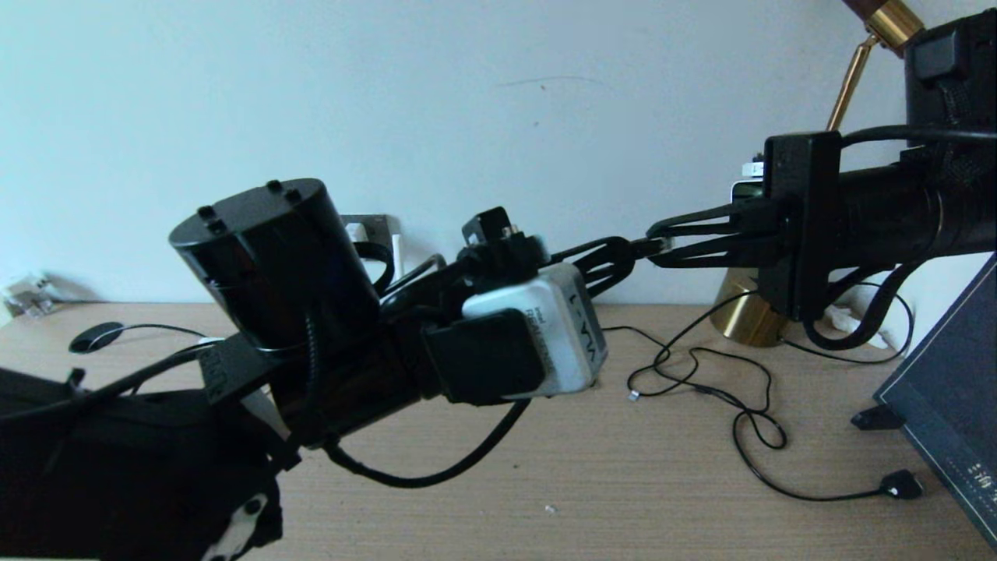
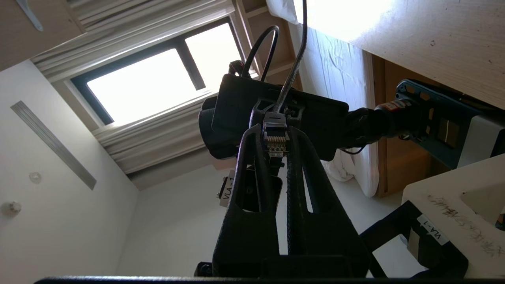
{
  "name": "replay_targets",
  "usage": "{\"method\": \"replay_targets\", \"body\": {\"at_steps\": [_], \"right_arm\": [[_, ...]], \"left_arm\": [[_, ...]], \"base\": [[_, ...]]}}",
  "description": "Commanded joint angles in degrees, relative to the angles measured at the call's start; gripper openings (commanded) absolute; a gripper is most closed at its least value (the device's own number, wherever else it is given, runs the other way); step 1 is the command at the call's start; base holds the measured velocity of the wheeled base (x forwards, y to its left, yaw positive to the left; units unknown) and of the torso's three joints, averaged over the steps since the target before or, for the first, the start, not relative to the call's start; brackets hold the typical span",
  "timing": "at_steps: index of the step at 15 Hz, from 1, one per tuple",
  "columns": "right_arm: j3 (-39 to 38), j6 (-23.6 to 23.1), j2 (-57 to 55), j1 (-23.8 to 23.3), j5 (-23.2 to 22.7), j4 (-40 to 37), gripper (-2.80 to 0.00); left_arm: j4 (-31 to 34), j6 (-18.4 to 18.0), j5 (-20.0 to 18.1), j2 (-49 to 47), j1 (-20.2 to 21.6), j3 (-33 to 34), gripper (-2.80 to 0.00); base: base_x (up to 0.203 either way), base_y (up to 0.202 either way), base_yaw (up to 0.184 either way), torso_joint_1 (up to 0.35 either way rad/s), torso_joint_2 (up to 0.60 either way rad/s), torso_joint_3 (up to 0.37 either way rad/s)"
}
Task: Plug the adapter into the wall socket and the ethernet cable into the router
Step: Hand it to the other hand
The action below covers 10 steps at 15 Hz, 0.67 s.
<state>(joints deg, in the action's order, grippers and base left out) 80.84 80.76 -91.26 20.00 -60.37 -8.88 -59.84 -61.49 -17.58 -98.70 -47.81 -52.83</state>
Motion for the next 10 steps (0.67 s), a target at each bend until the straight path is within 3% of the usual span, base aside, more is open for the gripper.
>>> {"method": "replay_targets", "body": {"at_steps": [1,6,7,10], "right_arm": [[-0.06,0.45,0.03,0.03,-0.36,0.0,-2.8],[0.08,0.1,0.12,0.03,0.06,0.0,-2.8],[0.02,0.13,0.29,0.03,0.07,0.0,0.0],[-0.15,0.07,0.38,-0.05,0.51,0.03,0.0]], "left_arm": [[-0.27,-0.3,-0.12,-0.18,0.0,-0.05,-2.8],[-0.27,-0.3,-0.09,0.19,0.0,0.4,-2.8],[-0.27,-0.3,-0.09,0.44,0.0,0.95,-2.8],[-0.27,1.07,-0.06,1.94,0.08,4.44,-2.8]], "base": [[0.0,0.0,0.0,0.0,0.0,0.0],[0.0,0.0,0.0,0.0,0.0,0.0],[0.0,0.0,0.0,0.0,0.0,0.0],[0.0,0.0,0.0,0.0,0.0,0.0]]}}
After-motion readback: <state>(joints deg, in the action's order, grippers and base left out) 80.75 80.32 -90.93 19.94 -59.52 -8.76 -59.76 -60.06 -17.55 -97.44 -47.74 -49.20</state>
